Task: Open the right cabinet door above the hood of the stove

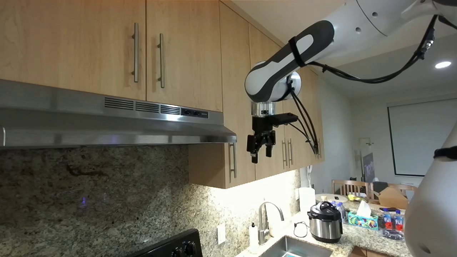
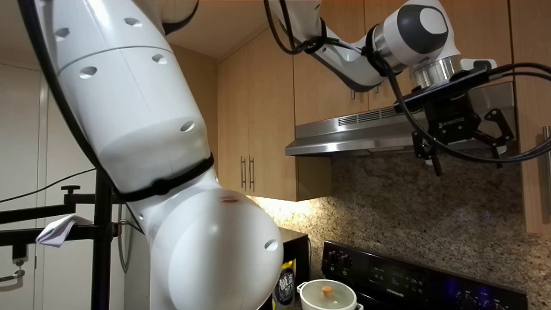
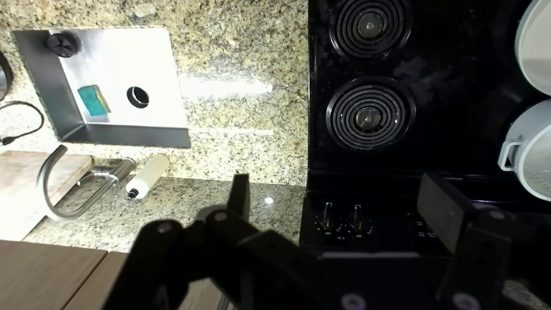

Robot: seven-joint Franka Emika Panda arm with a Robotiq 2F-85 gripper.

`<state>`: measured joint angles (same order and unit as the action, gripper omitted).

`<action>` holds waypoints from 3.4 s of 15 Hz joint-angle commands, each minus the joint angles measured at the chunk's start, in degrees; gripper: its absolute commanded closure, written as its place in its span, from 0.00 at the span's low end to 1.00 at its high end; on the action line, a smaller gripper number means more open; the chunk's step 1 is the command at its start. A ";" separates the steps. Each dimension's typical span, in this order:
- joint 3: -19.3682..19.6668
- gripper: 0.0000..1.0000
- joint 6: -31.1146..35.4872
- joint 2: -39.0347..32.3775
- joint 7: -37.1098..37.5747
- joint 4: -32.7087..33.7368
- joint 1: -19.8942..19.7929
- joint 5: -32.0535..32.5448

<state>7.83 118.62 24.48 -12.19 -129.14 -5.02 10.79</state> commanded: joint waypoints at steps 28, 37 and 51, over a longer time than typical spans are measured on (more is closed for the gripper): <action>-0.58 0.00 0.32 -2.02 -0.80 25.67 3.79 -5.69; -4.82 0.00 6.95 -7.71 -0.35 34.96 5.11 -5.23; -7.96 0.00 5.07 -10.74 -4.70 44.43 10.19 -7.95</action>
<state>1.02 123.53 15.09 -15.04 -86.49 5.06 3.02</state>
